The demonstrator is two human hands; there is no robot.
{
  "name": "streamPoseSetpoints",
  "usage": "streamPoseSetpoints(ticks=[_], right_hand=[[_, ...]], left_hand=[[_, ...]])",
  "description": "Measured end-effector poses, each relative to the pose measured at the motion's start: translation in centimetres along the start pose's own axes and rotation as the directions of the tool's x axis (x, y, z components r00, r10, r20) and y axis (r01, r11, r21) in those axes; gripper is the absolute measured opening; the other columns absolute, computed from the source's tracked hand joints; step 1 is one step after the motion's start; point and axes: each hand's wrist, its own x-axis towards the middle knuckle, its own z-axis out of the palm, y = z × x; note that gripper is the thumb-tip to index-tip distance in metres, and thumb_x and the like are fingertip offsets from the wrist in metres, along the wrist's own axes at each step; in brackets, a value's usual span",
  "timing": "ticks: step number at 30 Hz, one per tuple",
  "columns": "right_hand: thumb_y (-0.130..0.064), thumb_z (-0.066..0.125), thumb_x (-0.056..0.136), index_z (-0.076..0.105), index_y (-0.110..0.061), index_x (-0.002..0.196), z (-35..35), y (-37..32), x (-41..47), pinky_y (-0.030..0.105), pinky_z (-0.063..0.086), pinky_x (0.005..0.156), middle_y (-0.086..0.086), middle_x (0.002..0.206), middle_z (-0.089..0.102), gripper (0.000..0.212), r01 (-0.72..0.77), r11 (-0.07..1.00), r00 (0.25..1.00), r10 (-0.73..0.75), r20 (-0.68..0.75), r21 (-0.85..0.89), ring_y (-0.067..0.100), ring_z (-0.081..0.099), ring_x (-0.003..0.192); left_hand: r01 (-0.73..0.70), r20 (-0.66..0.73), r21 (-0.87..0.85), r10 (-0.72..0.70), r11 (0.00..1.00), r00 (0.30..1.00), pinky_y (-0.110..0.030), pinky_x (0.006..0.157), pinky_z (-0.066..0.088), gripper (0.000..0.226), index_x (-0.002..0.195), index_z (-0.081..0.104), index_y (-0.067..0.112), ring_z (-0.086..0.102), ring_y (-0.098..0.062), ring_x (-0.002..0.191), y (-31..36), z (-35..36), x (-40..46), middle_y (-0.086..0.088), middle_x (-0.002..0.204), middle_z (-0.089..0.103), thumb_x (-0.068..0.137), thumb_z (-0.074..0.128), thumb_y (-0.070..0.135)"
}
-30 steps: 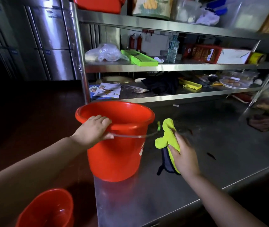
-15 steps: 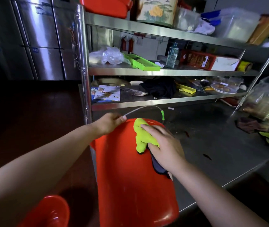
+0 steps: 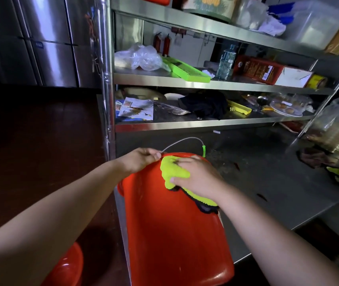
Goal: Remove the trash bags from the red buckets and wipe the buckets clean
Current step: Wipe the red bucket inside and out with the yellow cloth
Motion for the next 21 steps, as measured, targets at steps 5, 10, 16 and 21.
streamPoseSetpoints(ticks=[5,10,16,21], right_hand=[[-0.047,0.063,0.081,0.065,-0.025,0.106,-2.1,0.1,2.1,0.034,0.044,0.082,-0.007,0.107,0.056,0.033,-0.015,1.000,0.996,0.013,0.091,0.027,0.014,0.051,0.102],[-0.061,0.066,0.071,0.047,-0.027,0.128,0.1,0.9,1.3,0.035,0.036,0.092,-0.003,0.120,0.045,0.069,0.023,0.986,0.999,-0.030,-0.043,-0.164,0.020,0.038,0.113],[-0.059,0.060,0.072,0.059,-0.017,0.097,3.2,0.6,-2.7,0.041,0.045,0.072,0.004,0.096,0.058,0.049,0.048,0.917,0.804,-0.271,-0.530,-0.395,0.028,0.052,0.085],[-0.070,0.061,0.058,0.058,-0.017,0.092,4.0,-0.2,-2.5,0.041,0.045,0.071,0.002,0.091,0.058,0.063,-0.228,0.908,0.865,0.023,-0.501,-0.351,0.027,0.053,0.082]], left_hand=[[-0.020,0.025,0.049,0.018,0.999,1.000,-0.010,0.084,0.046,0.025,0.117,0.060,0.007,0.059,0.001,0.088,0.0,0.4,0.7,0.002,0.101,0.065,0.096,0.047,0.013],[-0.095,-0.078,0.107,0.103,0.990,0.992,-0.015,0.089,0.041,0.026,0.118,0.059,0.011,0.053,-0.010,0.104,-0.6,1.2,0.6,-0.001,0.109,0.060,0.093,0.055,0.016],[-0.035,-0.183,0.263,0.085,0.964,0.979,-0.047,0.104,0.040,0.036,0.103,0.060,0.046,0.058,-0.021,0.113,-2.5,2.0,-0.2,0.004,0.114,0.066,0.070,0.056,0.061],[0.005,-0.135,0.075,0.006,0.997,0.991,-0.049,0.106,0.039,0.033,0.100,0.064,0.051,0.059,-0.022,0.114,-2.1,2.5,0.2,0.006,0.109,0.069,0.070,0.053,0.061]])
